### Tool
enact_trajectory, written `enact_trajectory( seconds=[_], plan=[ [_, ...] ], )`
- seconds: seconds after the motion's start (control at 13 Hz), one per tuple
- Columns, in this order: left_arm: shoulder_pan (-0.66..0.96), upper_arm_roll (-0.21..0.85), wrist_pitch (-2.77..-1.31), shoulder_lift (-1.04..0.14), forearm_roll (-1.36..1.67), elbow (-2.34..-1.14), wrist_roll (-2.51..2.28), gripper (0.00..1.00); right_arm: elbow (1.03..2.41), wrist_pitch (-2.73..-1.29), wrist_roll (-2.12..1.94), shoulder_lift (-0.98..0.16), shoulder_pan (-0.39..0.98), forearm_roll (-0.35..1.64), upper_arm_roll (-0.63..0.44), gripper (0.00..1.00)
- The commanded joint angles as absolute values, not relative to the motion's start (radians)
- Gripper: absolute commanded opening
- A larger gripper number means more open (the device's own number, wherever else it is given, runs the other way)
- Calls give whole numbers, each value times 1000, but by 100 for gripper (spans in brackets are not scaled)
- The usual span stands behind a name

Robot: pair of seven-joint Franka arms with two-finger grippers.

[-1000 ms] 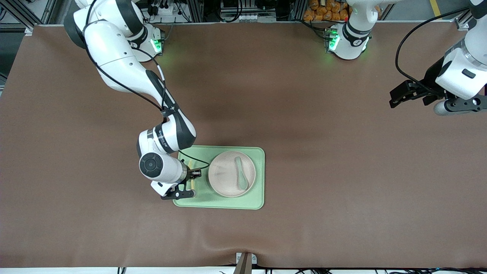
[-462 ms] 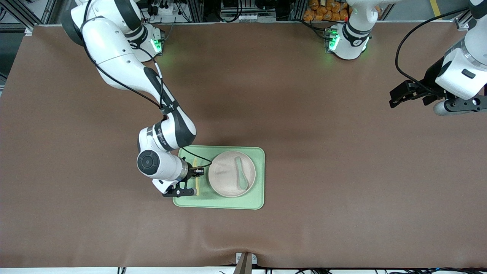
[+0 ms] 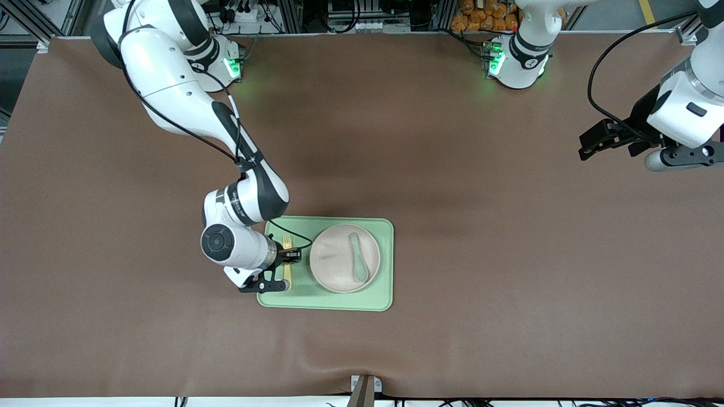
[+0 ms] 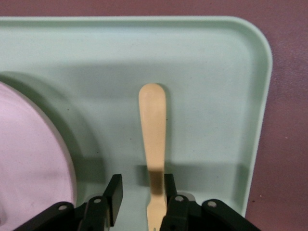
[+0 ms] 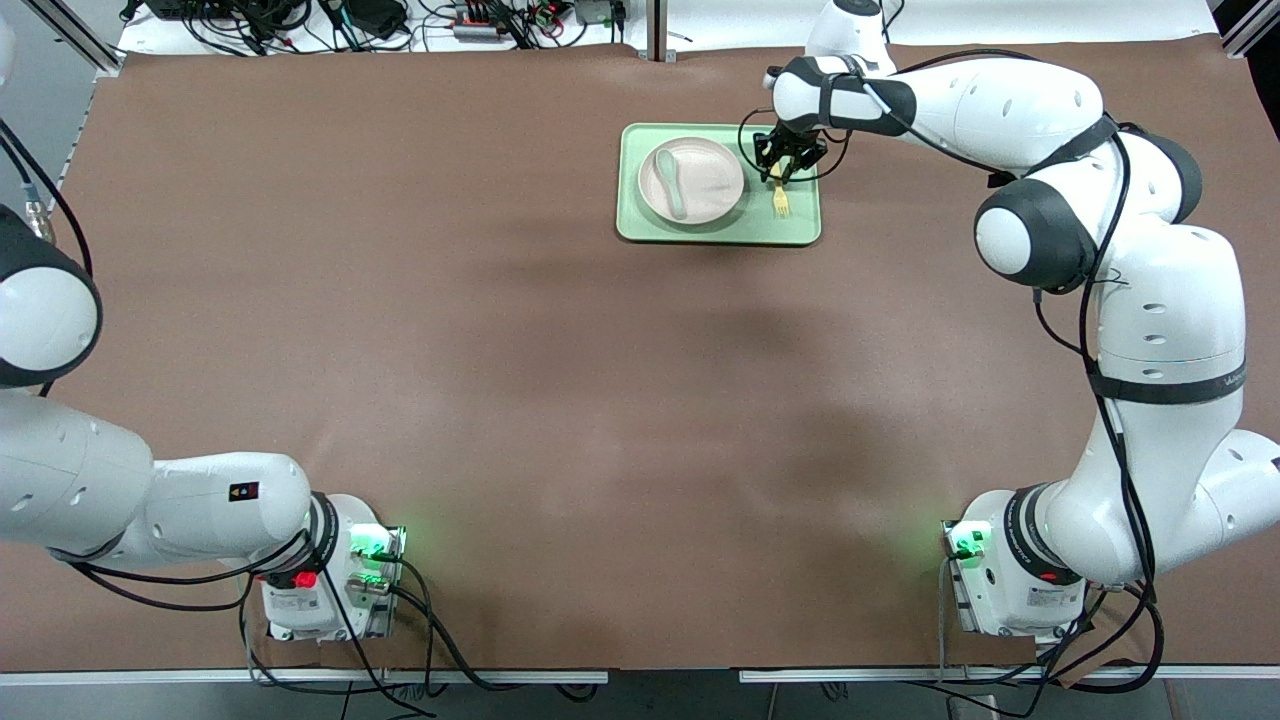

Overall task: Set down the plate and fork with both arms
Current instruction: 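Open the right gripper and release the fork on the placemat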

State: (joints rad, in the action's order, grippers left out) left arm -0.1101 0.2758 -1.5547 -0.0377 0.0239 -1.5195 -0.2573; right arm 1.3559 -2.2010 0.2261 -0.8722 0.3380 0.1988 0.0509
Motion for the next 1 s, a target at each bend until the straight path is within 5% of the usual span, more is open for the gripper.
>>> enact_trajectory(
  seconds=[0.0, 0.23, 0.92],
  plan=[
    [-118, 282, -1543, -29, 38, -1516, -265, 100, 1382, -2200, 199, -836, 314, 219, 61, 63],
    [-118, 282, -1542, -28, 38, -1516, -265, 100, 1368, -2178, 193, -795, 278, 209, 57, 100],
    [-117, 284, -1543, -28, 38, -1516, -265, 100, 1356, -1691, -23, -504, -26, 198, 58, 100]
  ],
)
